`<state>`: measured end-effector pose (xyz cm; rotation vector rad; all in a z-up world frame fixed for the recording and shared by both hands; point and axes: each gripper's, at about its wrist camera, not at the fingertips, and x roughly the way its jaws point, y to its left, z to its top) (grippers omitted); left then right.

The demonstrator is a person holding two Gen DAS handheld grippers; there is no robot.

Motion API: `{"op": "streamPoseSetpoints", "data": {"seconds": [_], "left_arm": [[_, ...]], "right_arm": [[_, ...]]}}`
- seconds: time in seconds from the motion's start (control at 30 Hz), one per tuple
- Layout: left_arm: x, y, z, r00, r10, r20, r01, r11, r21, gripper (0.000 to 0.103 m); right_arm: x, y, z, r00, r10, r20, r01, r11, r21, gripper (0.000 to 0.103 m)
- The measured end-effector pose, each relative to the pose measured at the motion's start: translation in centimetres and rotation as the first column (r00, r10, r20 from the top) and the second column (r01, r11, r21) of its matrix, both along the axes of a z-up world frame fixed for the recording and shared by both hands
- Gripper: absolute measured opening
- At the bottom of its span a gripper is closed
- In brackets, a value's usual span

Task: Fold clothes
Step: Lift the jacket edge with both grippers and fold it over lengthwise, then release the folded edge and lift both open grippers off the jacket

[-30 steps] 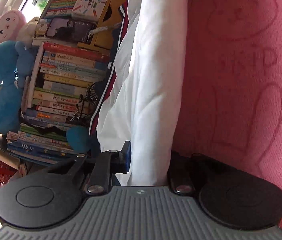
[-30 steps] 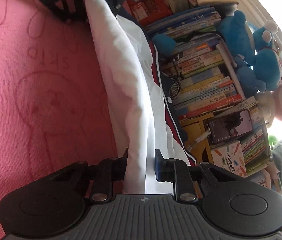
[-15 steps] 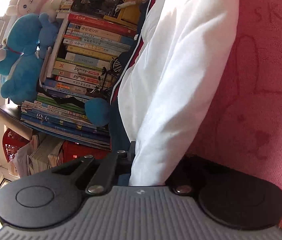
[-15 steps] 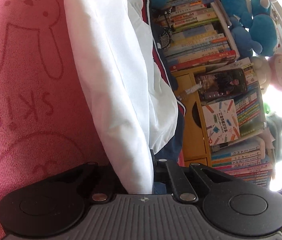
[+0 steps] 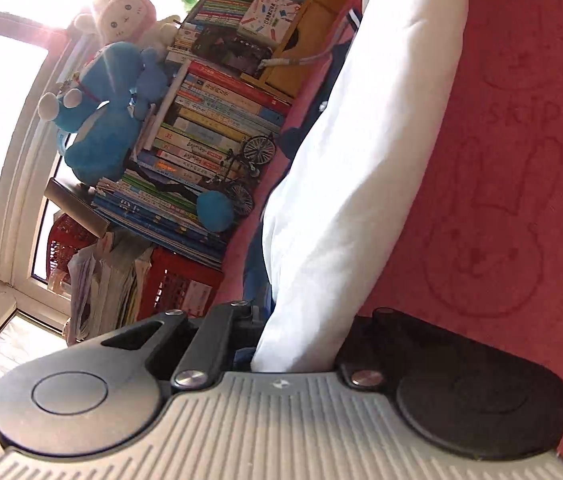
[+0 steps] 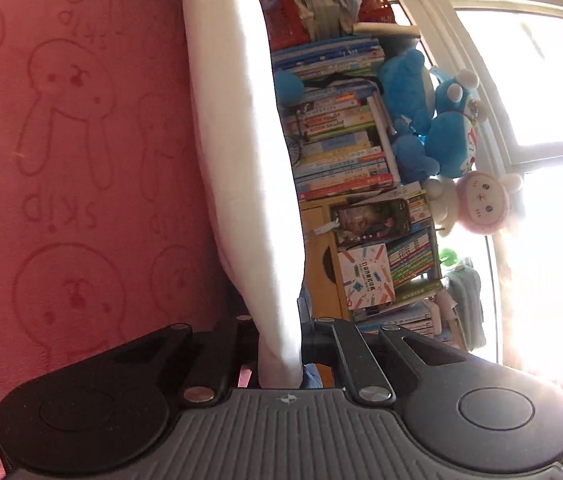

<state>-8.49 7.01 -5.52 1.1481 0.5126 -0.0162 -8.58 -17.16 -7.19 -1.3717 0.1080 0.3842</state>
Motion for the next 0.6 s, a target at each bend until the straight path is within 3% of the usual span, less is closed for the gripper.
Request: {"op": "streamPoseSetpoints", "data": {"seconds": [0.07, 0.17, 0.33, 0.47, 0.53, 0.6], "left_arm": [[-0.7, 0.2, -1.9, 0.999, 0.003, -0.035, -0.002, 1.000, 0.024, 0.011], [-1.5, 0.2, -3.1, 1.000, -0.004, -0.024, 0.006, 0.998, 0.067, 0.012], [-2.1, 0.8, -2.8, 0.999, -0.017, -0.027, 0.019, 0.997, 0.079, 0.017], [-2.4, 2.0, -1.9, 1.000, 0.008, -0.017, -0.008, 1.000, 0.028, 0.037], [-2.4, 3.1, -1.0, 0.998, 0.070, -0.003, -0.070, 0.997, -0.030, 0.053], [-2.2, 4.5, 0.1, 0.988, 0.152, -0.021, -0.153, 0.983, -0.103, 0.074]], "right_arm": [[-0.9, -0.3, -1.7, 0.999, -0.003, -0.051, 0.002, 1.000, -0.021, 0.009], [-1.6, -0.9, -3.1, 0.996, -0.023, -0.084, 0.019, 0.999, -0.043, 0.009], [-2.0, -2.7, -3.4, 0.995, -0.041, -0.086, 0.035, 0.997, -0.072, 0.013], [-2.3, -3.7, -3.4, 0.997, -0.027, -0.075, 0.022, 0.997, -0.071, 0.023], [-2.6, -4.4, -3.2, 0.997, -0.032, -0.067, 0.028, 0.998, -0.058, 0.035], [-2.5, -5.3, -2.6, 0.996, -0.058, -0.074, 0.055, 0.998, -0.034, 0.040]]}}
